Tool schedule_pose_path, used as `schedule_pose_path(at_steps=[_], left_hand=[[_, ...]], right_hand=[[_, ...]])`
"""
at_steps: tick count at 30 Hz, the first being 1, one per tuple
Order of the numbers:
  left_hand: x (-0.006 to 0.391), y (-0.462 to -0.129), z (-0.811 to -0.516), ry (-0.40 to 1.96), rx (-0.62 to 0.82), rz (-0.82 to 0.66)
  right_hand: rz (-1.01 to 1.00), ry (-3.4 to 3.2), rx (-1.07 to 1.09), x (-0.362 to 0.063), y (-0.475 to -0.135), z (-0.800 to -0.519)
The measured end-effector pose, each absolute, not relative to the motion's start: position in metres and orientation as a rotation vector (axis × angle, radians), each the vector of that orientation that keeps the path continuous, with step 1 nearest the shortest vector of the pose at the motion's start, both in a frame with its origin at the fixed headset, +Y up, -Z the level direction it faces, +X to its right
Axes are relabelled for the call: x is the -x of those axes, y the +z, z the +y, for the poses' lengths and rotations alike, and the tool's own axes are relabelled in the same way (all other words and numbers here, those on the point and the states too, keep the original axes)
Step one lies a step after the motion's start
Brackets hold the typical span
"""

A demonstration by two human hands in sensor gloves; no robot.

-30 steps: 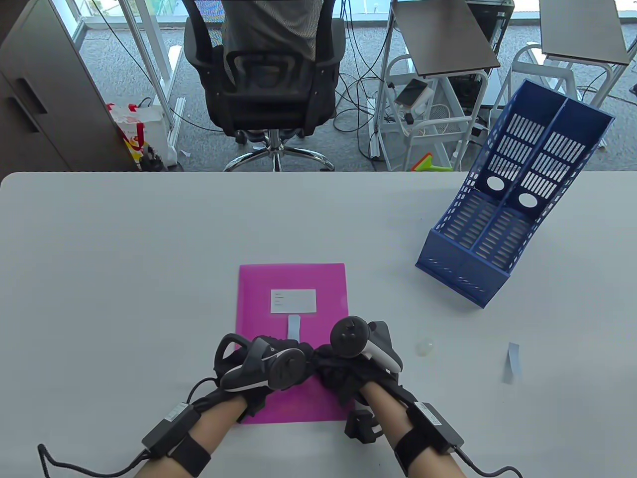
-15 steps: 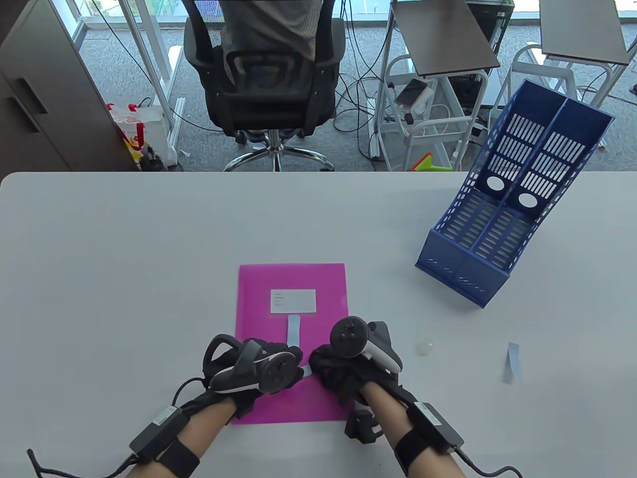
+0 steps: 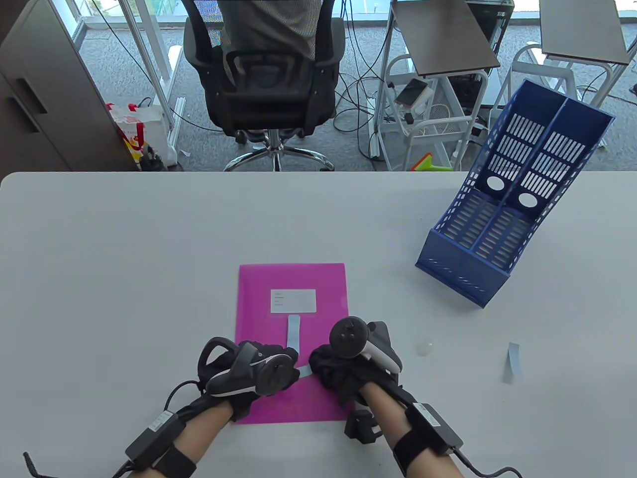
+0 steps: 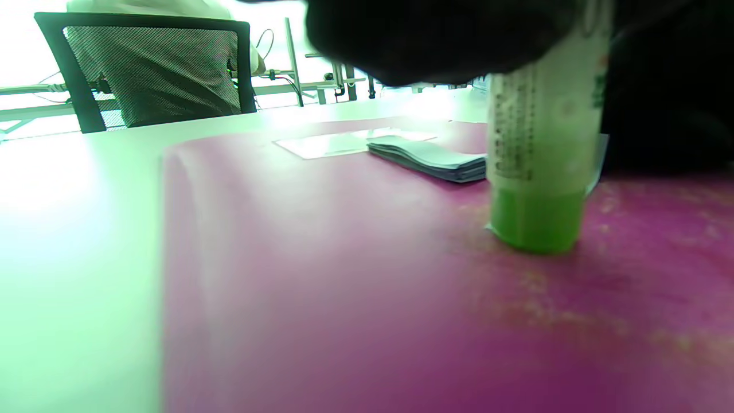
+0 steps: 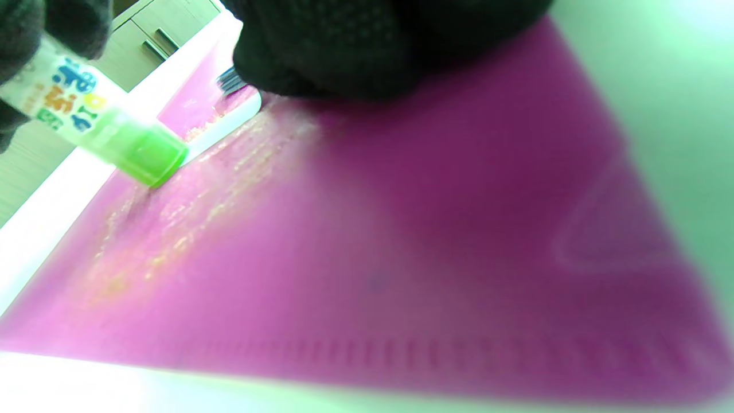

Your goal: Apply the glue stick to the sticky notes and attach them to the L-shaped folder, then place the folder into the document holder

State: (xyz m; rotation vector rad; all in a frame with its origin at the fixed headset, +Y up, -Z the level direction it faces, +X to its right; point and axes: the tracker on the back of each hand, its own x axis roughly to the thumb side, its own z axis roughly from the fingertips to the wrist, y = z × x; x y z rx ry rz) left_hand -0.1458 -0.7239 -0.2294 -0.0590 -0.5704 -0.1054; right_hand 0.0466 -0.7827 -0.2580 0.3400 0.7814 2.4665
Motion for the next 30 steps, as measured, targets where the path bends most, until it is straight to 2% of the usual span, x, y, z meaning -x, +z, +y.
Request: schedule_pose_path(at_steps=[4, 9, 14, 18, 24, 30], left_hand=[[0.158, -0.234, -0.722, -0.066, 0.082, -0.542], [0.194, -0.24, -0.717, 0.142, 0.02, -0.423], [0.232, -0.25, -0.72, 0.571, 0.033, -0.273], [0.249, -0.256, -0.727, 0.889, 0.174, -0.221], [0.249, -0.258, -0.742, 0.954, 0.348, -0.254], [0.236, -0.261, -0.757, 0.759, 0.537, -0.313]], right_hand=[[0.781, 2.472, -0.337, -0.047, -0.258, -0.783], [0.796, 2.471, -0.367, -0.047, -0.259, -0.783], [0.797, 2.457, -0.368, -0.047, -0.259, -0.783], [0.788, 2.47, -0.362, -0.047, -0.258, -0.783], [0.759, 2.538, -0.36, -0.042, -0.255, -0.781], [0.704, 2.663, -0.349, -0.032, -0.25, -0.778]])
